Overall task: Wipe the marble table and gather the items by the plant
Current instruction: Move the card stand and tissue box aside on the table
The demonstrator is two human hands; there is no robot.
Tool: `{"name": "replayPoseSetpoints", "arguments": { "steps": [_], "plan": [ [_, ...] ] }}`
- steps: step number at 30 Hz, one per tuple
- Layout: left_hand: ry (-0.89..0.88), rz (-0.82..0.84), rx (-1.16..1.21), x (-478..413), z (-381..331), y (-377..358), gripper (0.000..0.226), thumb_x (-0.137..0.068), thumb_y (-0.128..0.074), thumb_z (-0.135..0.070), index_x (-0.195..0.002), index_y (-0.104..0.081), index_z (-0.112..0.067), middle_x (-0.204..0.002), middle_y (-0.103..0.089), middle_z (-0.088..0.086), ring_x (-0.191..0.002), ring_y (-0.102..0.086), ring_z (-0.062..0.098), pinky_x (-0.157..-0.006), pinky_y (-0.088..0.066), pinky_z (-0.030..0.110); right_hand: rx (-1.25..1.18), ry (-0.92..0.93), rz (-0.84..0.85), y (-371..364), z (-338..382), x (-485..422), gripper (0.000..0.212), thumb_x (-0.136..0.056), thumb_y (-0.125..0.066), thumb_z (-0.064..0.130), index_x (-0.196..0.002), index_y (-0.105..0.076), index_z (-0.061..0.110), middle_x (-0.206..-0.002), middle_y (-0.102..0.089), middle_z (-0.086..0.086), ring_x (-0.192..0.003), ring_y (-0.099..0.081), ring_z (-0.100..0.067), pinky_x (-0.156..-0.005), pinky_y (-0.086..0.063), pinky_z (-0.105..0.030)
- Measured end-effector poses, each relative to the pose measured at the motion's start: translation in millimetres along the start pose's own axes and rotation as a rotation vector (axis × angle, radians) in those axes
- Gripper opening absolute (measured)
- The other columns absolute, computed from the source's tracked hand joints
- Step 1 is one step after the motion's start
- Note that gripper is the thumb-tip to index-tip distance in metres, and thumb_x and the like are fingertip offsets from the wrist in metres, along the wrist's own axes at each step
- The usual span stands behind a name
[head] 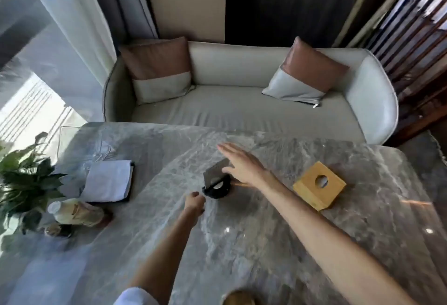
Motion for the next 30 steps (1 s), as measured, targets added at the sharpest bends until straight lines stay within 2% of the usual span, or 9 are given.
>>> {"name": "replayPoseSetpoints", "arguments": {
  "steps": [3,6,9,13,18,21,23,25,30],
  "plan": [
    [0.051,0.055,0.058,10,4,-23,0.032,-0.087,-0.042,0.001,-0.112,-0.048,-0.018,-0.07,-0.045,0.004,-0.063,-0.043,0.016,-0.064,-0.044,0.028,0.175,-0.023,0.198,-23,4,-18,0.05,-0.094,-0.06,0.026,-0.142,-0.048,0.025,-0.147,-0.051,-0.003,-0.133,-0.049,-0.024,-0.106,-0.044,-0.04],
    [0.072,0.094,0.133,11,8,-32,0.036,-0.09,-0.047,0.0,-0.124,-0.053,-0.011,-0.074,-0.048,0.003,-0.067,-0.044,0.014,-0.078,-0.043,0.035,0.247,-0.023,0.158,-29,8,-23,0.027,-0.091,-0.057,0.012,-0.115,-0.068,0.019,-0.118,-0.069,-0.011,-0.11,-0.063,-0.032,-0.088,-0.052,-0.039],
    [0.06,0.08,0.197,8,7,-35,0.045,-0.092,-0.051,-0.007,-0.136,-0.045,-0.008,-0.087,-0.055,0.006,-0.075,-0.047,0.018,-0.074,-0.04,0.033,0.27,-0.024,0.083,-20,13,-14,0.021,-0.089,-0.058,0.005,-0.1,-0.073,0.015,-0.1,-0.072,-0.013,-0.097,-0.067,-0.033,-0.077,-0.051,-0.036],
    [-0.195,-0.052,0.195,32,2,-31,0.059,-0.083,-0.055,-0.003,-0.139,-0.043,-0.02,-0.123,-0.06,0.015,-0.089,-0.054,0.022,-0.073,-0.044,0.036,0.045,-0.119,-0.099,7,10,43,0.012,-0.09,-0.061,0.023,-0.091,-0.072,0.019,-0.088,-0.072,-0.012,-0.087,-0.066,-0.034,-0.072,-0.049,-0.036],
    [-0.337,-0.173,-0.043,104,41,-55,0.044,-0.085,-0.055,-0.015,-0.128,-0.055,-0.028,-0.12,-0.06,0.006,-0.096,-0.065,0.026,-0.086,-0.056,0.05,-0.339,-0.301,-0.233,29,-70,189,0.028,-0.09,-0.059,0.034,-0.067,-0.059,0.019,-0.06,-0.056,0.009,-0.059,-0.051,-0.01,-0.057,-0.038,-0.033],
    [-0.201,0.051,0.001,150,73,-139,0.045,-0.065,-0.061,-0.02,-0.11,-0.065,-0.026,-0.096,-0.071,0.006,-0.077,-0.066,0.026,-0.073,-0.053,0.038,-0.432,-0.478,-0.274,27,-150,290,0.031,-0.089,-0.058,0.039,-0.069,-0.057,0.017,-0.062,-0.039,0.013,-0.063,-0.039,0.0,-0.057,-0.042,-0.035],
    [-0.014,0.244,0.016,176,100,-218,0.05,-0.055,-0.054,-0.014,-0.103,-0.066,-0.02,-0.073,-0.071,0.0,-0.069,-0.059,0.024,-0.064,-0.049,0.033,-0.414,-0.611,-0.308,33,-206,356,0.041,-0.084,-0.055,0.048,-0.085,-0.063,0.007,-0.062,-0.043,0.01,-0.064,-0.04,0.001,-0.062,-0.053,-0.046],
    [0.114,0.375,-0.036,194,117,-299,0.051,-0.052,-0.049,-0.012,-0.1,-0.065,-0.019,-0.072,-0.066,0.003,-0.069,-0.056,0.022,-0.063,-0.047,0.033,-0.359,-0.7,-0.305,49,-254,404,0.049,-0.079,-0.052,0.053,-0.093,-0.063,0.007,-0.062,-0.057,0.001,-0.064,-0.046,0.0,-0.07,-0.054,-0.047],
    [-0.08,0.536,-0.158,212,61,-483,0.035,-0.063,-0.053,-0.009,-0.092,-0.066,-0.022,-0.074,-0.064,-0.004,-0.062,-0.053,0.009,-0.053,-0.042,0.017,-0.31,-0.797,-0.375,118,-381,434,0.042,-0.082,-0.058,0.046,-0.096,-0.07,0.008,-0.09,-0.075,-0.01,-0.088,-0.07,-0.026,-0.078,-0.054,-0.043]
  ]
}}
Point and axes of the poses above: each hand's wrist, its own x-axis away from the middle knuckle, its own y-axis out of the back of the hand, z = x × y, the point moved 8 cm from there along -x, towards the middle knuckle
